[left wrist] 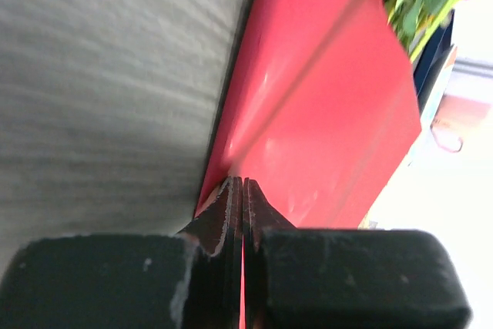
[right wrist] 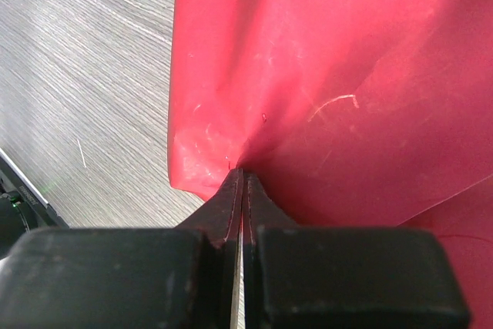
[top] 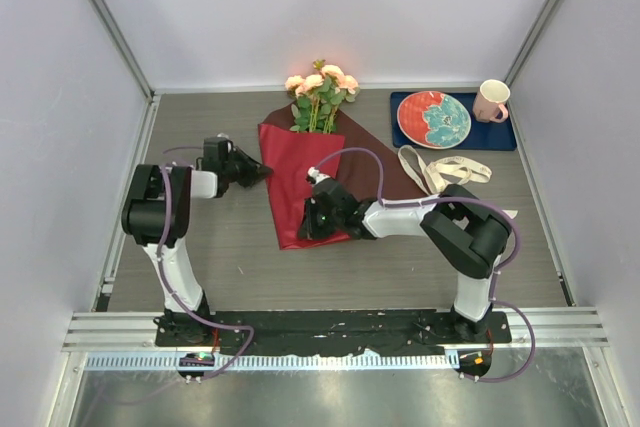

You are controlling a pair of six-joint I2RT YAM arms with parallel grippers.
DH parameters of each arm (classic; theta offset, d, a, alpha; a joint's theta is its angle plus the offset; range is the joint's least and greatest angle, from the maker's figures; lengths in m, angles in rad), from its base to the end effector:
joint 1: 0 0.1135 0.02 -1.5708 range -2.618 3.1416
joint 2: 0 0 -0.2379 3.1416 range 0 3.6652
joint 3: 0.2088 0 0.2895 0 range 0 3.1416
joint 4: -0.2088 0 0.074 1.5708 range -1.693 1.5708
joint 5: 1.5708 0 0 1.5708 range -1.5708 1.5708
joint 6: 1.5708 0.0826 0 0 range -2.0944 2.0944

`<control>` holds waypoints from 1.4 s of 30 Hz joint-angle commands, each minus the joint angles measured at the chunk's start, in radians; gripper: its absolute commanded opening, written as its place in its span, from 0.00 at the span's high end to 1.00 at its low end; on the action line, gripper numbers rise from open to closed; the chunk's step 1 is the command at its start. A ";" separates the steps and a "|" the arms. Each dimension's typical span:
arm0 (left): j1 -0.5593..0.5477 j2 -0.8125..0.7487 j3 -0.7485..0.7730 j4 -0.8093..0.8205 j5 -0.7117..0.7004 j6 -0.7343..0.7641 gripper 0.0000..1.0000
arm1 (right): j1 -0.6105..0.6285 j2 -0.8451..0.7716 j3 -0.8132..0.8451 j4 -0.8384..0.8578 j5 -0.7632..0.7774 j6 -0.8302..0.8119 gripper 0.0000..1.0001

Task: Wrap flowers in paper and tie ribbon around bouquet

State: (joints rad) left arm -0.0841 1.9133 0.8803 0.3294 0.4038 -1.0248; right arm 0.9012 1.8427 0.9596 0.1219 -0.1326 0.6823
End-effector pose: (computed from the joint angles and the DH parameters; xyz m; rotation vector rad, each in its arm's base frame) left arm 0.4067 -0.0669 0.0281 -0.8906 2.2568 -1.0091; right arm 0.2539 0.3384 0.0544 -0.3465 2.4967 0.8857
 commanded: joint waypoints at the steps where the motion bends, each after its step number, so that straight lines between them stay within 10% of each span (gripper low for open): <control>1: 0.033 0.119 0.096 -0.102 -0.117 -0.040 1.00 | -0.008 0.043 0.024 -0.036 0.013 -0.023 1.00; 14: 0.081 0.434 0.650 -0.397 -0.220 -0.063 1.00 | -0.042 0.047 0.040 -0.041 -0.025 -0.017 1.00; 19: 0.081 0.356 0.872 -0.648 -0.252 0.221 1.00 | -0.064 0.041 0.057 -0.045 -0.045 -0.021 1.00; 29: -0.144 -0.326 0.301 -0.607 -0.140 0.255 0.72 | -0.077 -0.054 0.082 -0.070 -0.102 -0.032 0.88; 35: -0.298 -0.425 0.040 -0.533 -0.117 0.288 0.72 | -0.108 -0.099 0.065 -0.110 -0.075 -0.064 0.73; 42: -0.388 -0.381 -0.085 -0.366 -0.042 0.292 0.74 | -0.110 -0.126 -0.010 -0.133 -0.036 -0.066 0.88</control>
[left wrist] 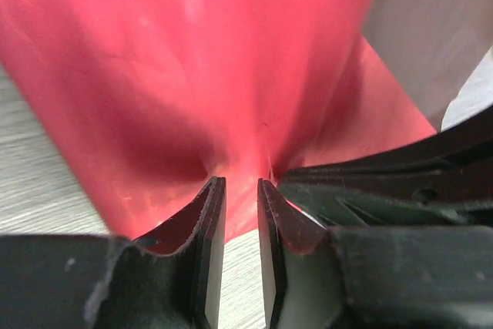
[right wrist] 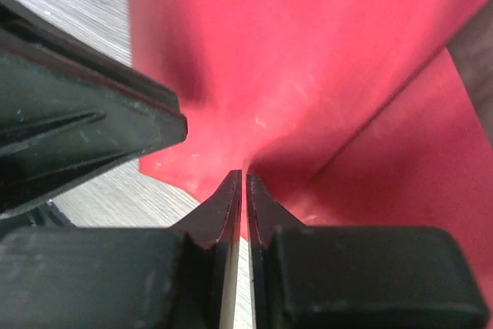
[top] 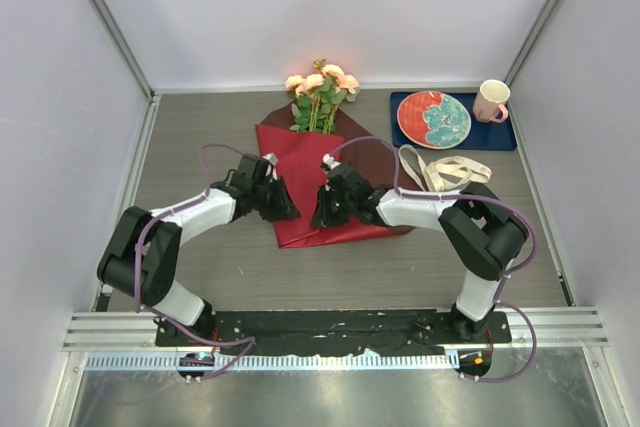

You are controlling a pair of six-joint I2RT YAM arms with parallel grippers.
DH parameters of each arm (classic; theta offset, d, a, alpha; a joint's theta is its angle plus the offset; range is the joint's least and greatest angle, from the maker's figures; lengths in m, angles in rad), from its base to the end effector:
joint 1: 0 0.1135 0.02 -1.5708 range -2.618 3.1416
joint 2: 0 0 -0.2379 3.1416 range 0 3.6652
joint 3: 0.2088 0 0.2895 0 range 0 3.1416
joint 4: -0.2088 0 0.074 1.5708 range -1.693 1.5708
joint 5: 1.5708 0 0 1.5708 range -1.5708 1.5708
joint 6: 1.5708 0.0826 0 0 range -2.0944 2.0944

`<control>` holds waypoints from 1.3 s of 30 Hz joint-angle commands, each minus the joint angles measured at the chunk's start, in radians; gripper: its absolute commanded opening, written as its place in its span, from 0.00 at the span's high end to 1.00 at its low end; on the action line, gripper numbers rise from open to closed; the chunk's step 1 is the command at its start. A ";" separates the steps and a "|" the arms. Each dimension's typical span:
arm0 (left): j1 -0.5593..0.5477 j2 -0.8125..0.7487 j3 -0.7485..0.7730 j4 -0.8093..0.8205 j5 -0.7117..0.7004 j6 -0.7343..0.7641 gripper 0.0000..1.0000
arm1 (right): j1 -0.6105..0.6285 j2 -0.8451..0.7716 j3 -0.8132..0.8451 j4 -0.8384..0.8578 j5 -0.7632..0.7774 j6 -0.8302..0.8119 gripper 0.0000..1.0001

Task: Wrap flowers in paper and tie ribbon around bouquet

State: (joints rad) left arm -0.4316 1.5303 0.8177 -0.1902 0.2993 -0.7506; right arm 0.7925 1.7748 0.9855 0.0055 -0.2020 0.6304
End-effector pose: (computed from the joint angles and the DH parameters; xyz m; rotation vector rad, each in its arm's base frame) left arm 0.3155 -0.1721 0.0914 -0.2813 2.6130 -0.8361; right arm 0.2831 0.3107 0.0783 -0.3110 2.5135 0.8802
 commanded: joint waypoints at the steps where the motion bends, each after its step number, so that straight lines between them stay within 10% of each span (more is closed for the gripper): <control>1: -0.047 0.011 -0.028 0.173 0.070 0.002 0.74 | 0.001 -0.061 -0.047 -0.016 0.042 -0.012 0.89; 7: -0.093 0.076 -0.043 0.270 0.096 -0.013 0.77 | -0.010 -0.098 -0.065 -0.056 0.062 -0.008 0.87; 20: -0.131 0.200 -0.083 0.292 0.044 -0.073 0.85 | -0.387 -0.874 -0.564 -0.194 0.157 0.166 0.23; 27: -0.122 0.228 -0.097 0.161 -0.034 -0.064 0.91 | -0.685 -0.750 -0.550 -0.263 0.004 0.089 0.22; 39: -0.064 0.205 -0.141 0.133 -0.051 -0.024 0.93 | -0.854 -0.687 -0.547 -0.170 0.026 0.017 0.22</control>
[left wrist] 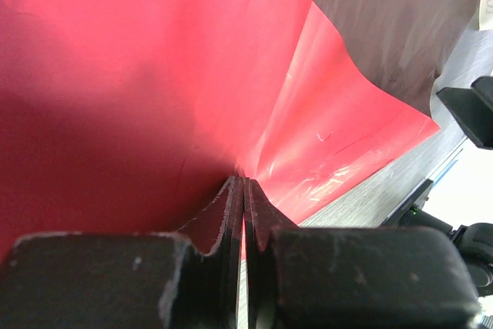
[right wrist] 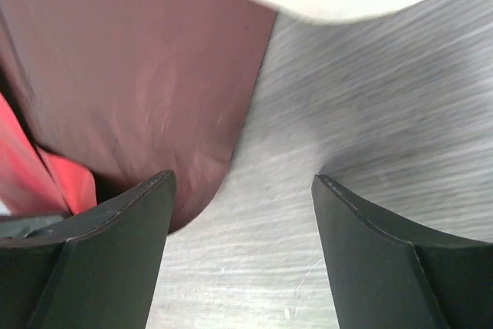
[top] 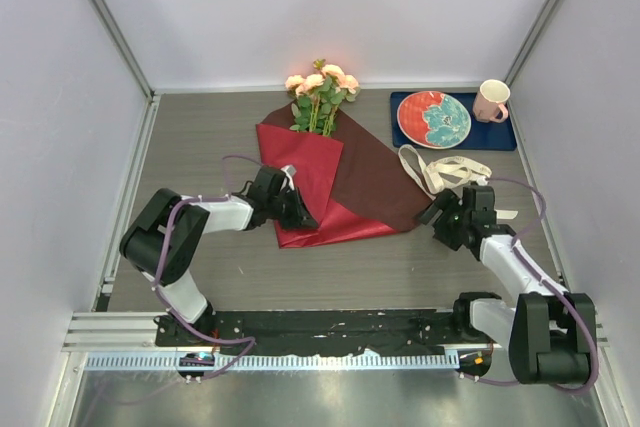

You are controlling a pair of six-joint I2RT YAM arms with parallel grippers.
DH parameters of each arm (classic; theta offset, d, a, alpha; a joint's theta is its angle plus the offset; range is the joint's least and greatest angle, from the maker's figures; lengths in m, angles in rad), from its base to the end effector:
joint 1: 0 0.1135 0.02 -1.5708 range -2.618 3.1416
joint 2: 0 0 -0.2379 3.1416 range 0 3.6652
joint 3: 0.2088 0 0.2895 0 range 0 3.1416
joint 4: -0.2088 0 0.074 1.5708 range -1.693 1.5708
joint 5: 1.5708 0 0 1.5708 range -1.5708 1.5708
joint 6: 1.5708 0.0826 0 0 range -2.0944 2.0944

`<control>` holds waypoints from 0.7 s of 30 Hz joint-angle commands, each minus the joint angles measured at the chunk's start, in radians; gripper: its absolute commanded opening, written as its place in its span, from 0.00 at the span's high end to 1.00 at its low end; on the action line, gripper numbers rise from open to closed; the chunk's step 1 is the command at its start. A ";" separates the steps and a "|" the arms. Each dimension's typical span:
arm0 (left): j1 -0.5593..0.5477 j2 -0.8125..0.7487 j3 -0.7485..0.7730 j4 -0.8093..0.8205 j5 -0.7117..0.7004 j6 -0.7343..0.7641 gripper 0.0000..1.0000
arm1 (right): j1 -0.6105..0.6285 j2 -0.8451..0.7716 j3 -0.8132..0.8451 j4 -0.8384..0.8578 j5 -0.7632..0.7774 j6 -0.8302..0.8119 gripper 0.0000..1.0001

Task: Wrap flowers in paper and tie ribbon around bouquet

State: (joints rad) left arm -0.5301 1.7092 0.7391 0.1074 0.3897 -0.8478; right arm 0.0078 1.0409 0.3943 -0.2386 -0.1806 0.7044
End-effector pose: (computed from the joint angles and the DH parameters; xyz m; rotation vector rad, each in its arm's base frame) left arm 0.2949 -0.2092 0.0352 -0.2281 2.6453 -1.0257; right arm 0.2601 0.0169 0.0759 0.7804 2.3867 0.5252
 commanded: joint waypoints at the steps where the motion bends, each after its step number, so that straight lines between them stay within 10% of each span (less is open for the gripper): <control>1: 0.036 0.023 -0.063 -0.164 -0.135 0.076 0.93 | -0.084 0.095 0.084 0.082 0.001 -0.066 0.23; 5: 0.036 0.012 -0.055 -0.157 -0.112 0.076 0.94 | -0.072 0.159 0.185 0.097 -0.025 -0.129 0.44; 21: 0.022 0.009 -0.044 -0.112 -0.046 0.049 0.94 | 0.057 0.679 0.569 0.191 0.121 -0.143 0.62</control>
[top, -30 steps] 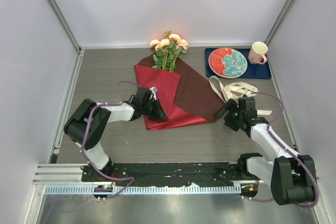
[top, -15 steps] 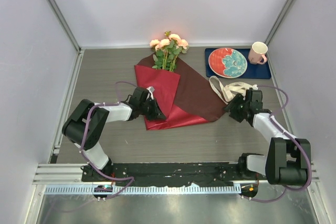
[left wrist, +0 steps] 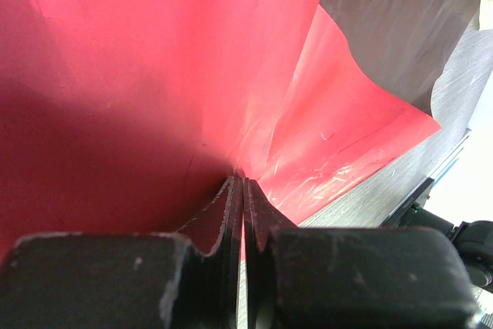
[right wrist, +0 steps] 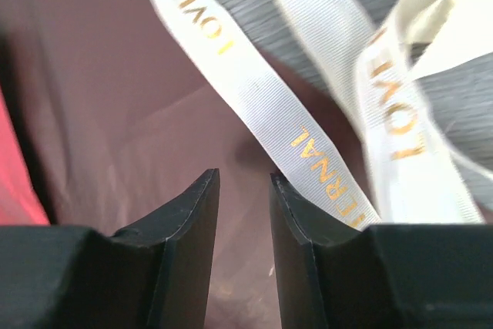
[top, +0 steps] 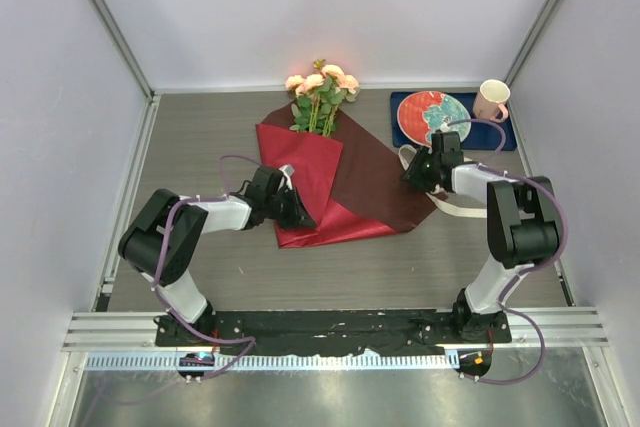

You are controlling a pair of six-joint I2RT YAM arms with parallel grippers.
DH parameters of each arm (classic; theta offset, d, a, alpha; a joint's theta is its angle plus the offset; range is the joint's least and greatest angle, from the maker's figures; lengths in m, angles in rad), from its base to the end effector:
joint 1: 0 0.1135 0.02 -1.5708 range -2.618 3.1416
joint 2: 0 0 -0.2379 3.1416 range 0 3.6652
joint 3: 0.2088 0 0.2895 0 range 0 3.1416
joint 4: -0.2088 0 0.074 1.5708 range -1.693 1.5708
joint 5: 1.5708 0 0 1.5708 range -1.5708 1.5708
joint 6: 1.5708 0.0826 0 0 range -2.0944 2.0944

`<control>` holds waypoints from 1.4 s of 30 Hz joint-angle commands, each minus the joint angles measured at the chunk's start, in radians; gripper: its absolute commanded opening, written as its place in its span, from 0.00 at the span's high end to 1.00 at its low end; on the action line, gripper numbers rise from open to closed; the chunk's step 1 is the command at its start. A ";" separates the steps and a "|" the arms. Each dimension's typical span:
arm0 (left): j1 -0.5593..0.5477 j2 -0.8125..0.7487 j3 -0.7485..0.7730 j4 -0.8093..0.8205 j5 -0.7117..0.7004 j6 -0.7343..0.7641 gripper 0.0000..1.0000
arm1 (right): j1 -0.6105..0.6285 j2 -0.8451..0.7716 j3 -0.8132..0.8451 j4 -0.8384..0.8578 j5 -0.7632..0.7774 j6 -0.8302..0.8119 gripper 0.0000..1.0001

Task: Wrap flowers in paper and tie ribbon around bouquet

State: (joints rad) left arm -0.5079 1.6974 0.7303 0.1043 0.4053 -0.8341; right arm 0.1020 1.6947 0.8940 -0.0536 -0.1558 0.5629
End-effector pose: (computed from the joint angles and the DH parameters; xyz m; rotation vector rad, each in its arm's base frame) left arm 0.2967 -0.2024 0.0365 -0.2310 2.6393 -1.0322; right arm 0.3885 0.0526 0.0707 0.4940 2.4214 0.4841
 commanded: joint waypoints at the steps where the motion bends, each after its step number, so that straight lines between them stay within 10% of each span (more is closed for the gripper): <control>1: -0.001 0.022 -0.037 -0.109 -0.060 0.033 0.94 | -0.051 0.025 0.069 -0.024 0.119 0.000 0.62; 10: -0.014 0.001 -0.032 -0.109 -0.037 0.050 0.92 | -0.277 -0.113 -0.049 -0.121 0.321 -0.014 0.56; 22: -0.053 -0.050 0.041 -0.141 0.039 0.066 0.83 | -0.047 -0.572 -0.294 -0.250 -0.012 0.110 0.18; 34: -0.086 -0.016 0.047 -0.153 -0.016 0.053 0.82 | 0.019 -0.782 -0.613 0.003 -0.275 0.189 0.21; 42: -0.084 -0.005 0.034 -0.155 -0.072 0.047 0.84 | 0.202 -0.787 -0.705 0.112 -0.186 0.241 0.13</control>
State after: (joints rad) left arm -0.5911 1.6745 0.7670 -0.0284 0.3992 -0.8001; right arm 0.2329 0.8921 0.2195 -0.0418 -0.3973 0.7757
